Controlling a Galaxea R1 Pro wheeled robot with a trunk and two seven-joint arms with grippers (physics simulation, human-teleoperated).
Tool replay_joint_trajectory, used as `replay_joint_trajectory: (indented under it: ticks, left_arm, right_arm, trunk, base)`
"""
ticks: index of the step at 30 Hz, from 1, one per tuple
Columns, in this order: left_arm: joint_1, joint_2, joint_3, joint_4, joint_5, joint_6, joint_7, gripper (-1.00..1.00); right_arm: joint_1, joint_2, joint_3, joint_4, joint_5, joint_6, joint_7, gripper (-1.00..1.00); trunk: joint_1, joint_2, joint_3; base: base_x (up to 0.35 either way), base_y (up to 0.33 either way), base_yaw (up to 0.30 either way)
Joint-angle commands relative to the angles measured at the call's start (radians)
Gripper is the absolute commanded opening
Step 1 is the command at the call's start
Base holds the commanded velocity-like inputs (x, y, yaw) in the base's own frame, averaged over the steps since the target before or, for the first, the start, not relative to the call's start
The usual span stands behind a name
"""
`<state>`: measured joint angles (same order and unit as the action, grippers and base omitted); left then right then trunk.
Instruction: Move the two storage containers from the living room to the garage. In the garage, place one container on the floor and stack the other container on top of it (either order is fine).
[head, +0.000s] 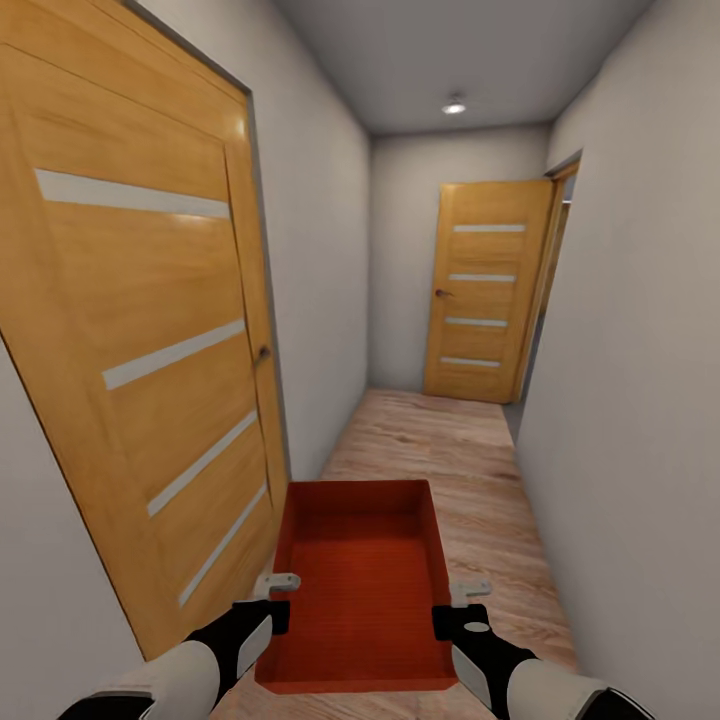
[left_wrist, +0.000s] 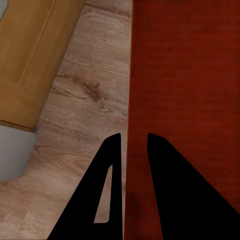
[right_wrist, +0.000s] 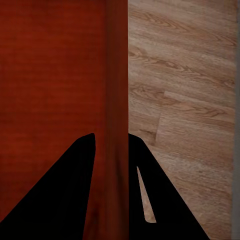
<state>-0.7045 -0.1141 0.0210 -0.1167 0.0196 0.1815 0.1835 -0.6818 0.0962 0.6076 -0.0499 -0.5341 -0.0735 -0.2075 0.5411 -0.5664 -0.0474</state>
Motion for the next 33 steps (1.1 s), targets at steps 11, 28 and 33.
replay_joint_trajectory:
  ticks: [11,28,33]
  left_arm:
    - [-0.001,0.011,-0.001,-0.004,-0.020,0.007,0.019,-1.00]
    - [-0.001,0.011,-0.001,-0.004,-0.020,0.007,0.020,-1.00]
    - [-0.001,0.011,-0.001,-0.004,-0.020,0.007,0.020,-1.00]
  right_arm:
    - [-0.001,-0.012,-0.005,0.004,-0.020,-0.006,-0.015,-1.00]
    - [-0.001,-0.012,-0.005,0.004,-0.020,-0.006,-0.015,-1.00]
    - [-0.002,-0.012,-0.005,0.004,-0.020,-0.006,-0.015,-1.00]
  trunk:
    - [0.001,-0.002,-0.002]
    - [0.001,-0.002,-0.002]
    - [0.001,-0.002,-0.002]
  base:
    - [0.323,0.000,-0.065]
    - [0.323,0.000,-0.281]
    - [0.323,0.000,-0.231]
